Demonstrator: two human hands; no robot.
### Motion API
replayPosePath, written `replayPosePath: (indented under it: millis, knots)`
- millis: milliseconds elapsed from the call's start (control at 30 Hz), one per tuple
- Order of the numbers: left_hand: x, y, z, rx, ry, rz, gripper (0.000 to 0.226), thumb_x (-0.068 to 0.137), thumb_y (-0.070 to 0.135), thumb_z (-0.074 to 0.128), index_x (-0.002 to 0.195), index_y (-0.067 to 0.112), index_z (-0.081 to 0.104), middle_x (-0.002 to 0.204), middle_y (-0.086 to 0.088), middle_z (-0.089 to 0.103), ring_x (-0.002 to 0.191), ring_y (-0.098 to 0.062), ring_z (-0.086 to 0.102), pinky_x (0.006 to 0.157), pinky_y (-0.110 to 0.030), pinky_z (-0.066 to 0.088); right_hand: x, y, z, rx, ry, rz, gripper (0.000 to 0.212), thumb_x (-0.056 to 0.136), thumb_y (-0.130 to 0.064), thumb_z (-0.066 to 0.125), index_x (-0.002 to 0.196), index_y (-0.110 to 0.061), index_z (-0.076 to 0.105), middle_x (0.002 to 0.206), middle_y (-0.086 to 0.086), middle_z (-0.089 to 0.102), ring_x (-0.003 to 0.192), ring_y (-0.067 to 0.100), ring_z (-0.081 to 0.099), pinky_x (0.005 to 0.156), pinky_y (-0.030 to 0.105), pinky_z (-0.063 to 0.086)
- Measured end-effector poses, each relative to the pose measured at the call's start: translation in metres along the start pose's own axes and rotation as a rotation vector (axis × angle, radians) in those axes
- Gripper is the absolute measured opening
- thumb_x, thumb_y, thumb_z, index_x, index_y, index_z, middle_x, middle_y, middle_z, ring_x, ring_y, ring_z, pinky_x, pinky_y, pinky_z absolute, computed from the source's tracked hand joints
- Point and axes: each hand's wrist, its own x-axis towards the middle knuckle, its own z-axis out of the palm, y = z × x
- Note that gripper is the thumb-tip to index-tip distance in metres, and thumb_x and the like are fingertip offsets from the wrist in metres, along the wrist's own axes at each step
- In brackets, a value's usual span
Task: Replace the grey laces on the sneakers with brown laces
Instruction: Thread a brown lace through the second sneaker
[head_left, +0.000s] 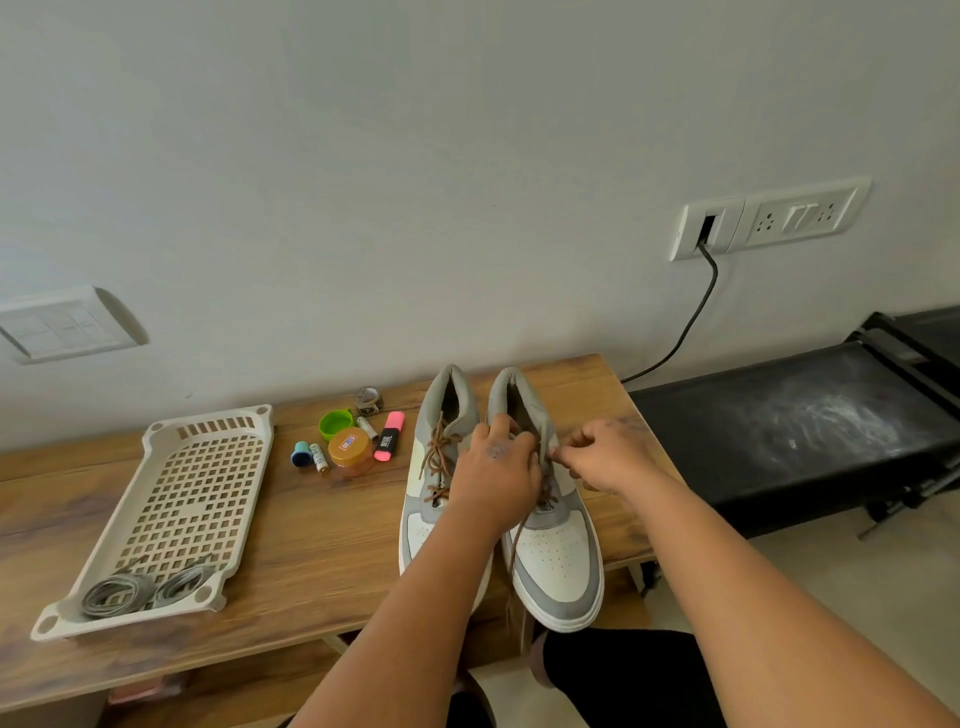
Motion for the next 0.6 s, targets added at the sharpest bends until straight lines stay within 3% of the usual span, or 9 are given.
replayPosePath:
  millis: [167,333,467,600]
  knots:
    - [0.003,-0.004,-0.009,-0.103,0.086,-0.012,0.019,0.100,0.027,0.045,0.088,0.015,0.052,0.090,0.000,0.053,0.079,-0.015,0.048,0.069,-0.026,0.033,-0.004,0.001,0.003,0.021,-0.106,0.056,0.022,0.090,-0.038,0.066,0.095,-0.017,0.068,0.094,0.003,0.068,0.087,0.020,0.062,0.083,0.039,0.054]
    - [0.002,-0.009,-0.013,-0.136,0.101,-0.034,0.018,0.100,0.032,0.051,0.098,0.015,0.057,0.094,0.002,0.058,0.081,-0.014,0.055,0.069,-0.025,0.039,-0.005,-0.004,0.005,0.006,-0.179,0.060,0.018,0.098,-0.034,0.054,0.101,-0.020,0.064,0.101,0.004,0.067,0.093,0.020,0.062,0.083,0.037,0.053]
    - [0.002,-0.009,-0.013,-0.122,0.112,-0.025,0.019,0.099,0.034,0.052,0.102,0.016,0.058,0.099,0.003,0.056,0.083,-0.013,0.055,0.069,-0.023,0.036,-0.006,-0.008,0.002,0.135,-0.175,0.087,0.019,0.098,-0.033,0.051,0.101,-0.020,0.065,0.103,0.004,0.066,0.093,0.020,0.060,0.077,0.034,0.049]
    - [0.003,-0.009,-0.013,-0.120,0.121,-0.022,0.019,0.099,0.034,0.052,0.102,0.016,0.060,0.100,0.004,0.056,0.082,-0.013,0.055,0.068,-0.022,0.035,-0.003,-0.006,0.003,-0.071,-0.116,0.111,0.045,0.091,-0.049,0.061,0.119,-0.014,0.060,0.105,0.002,0.063,0.081,0.016,0.057,0.067,0.031,0.049]
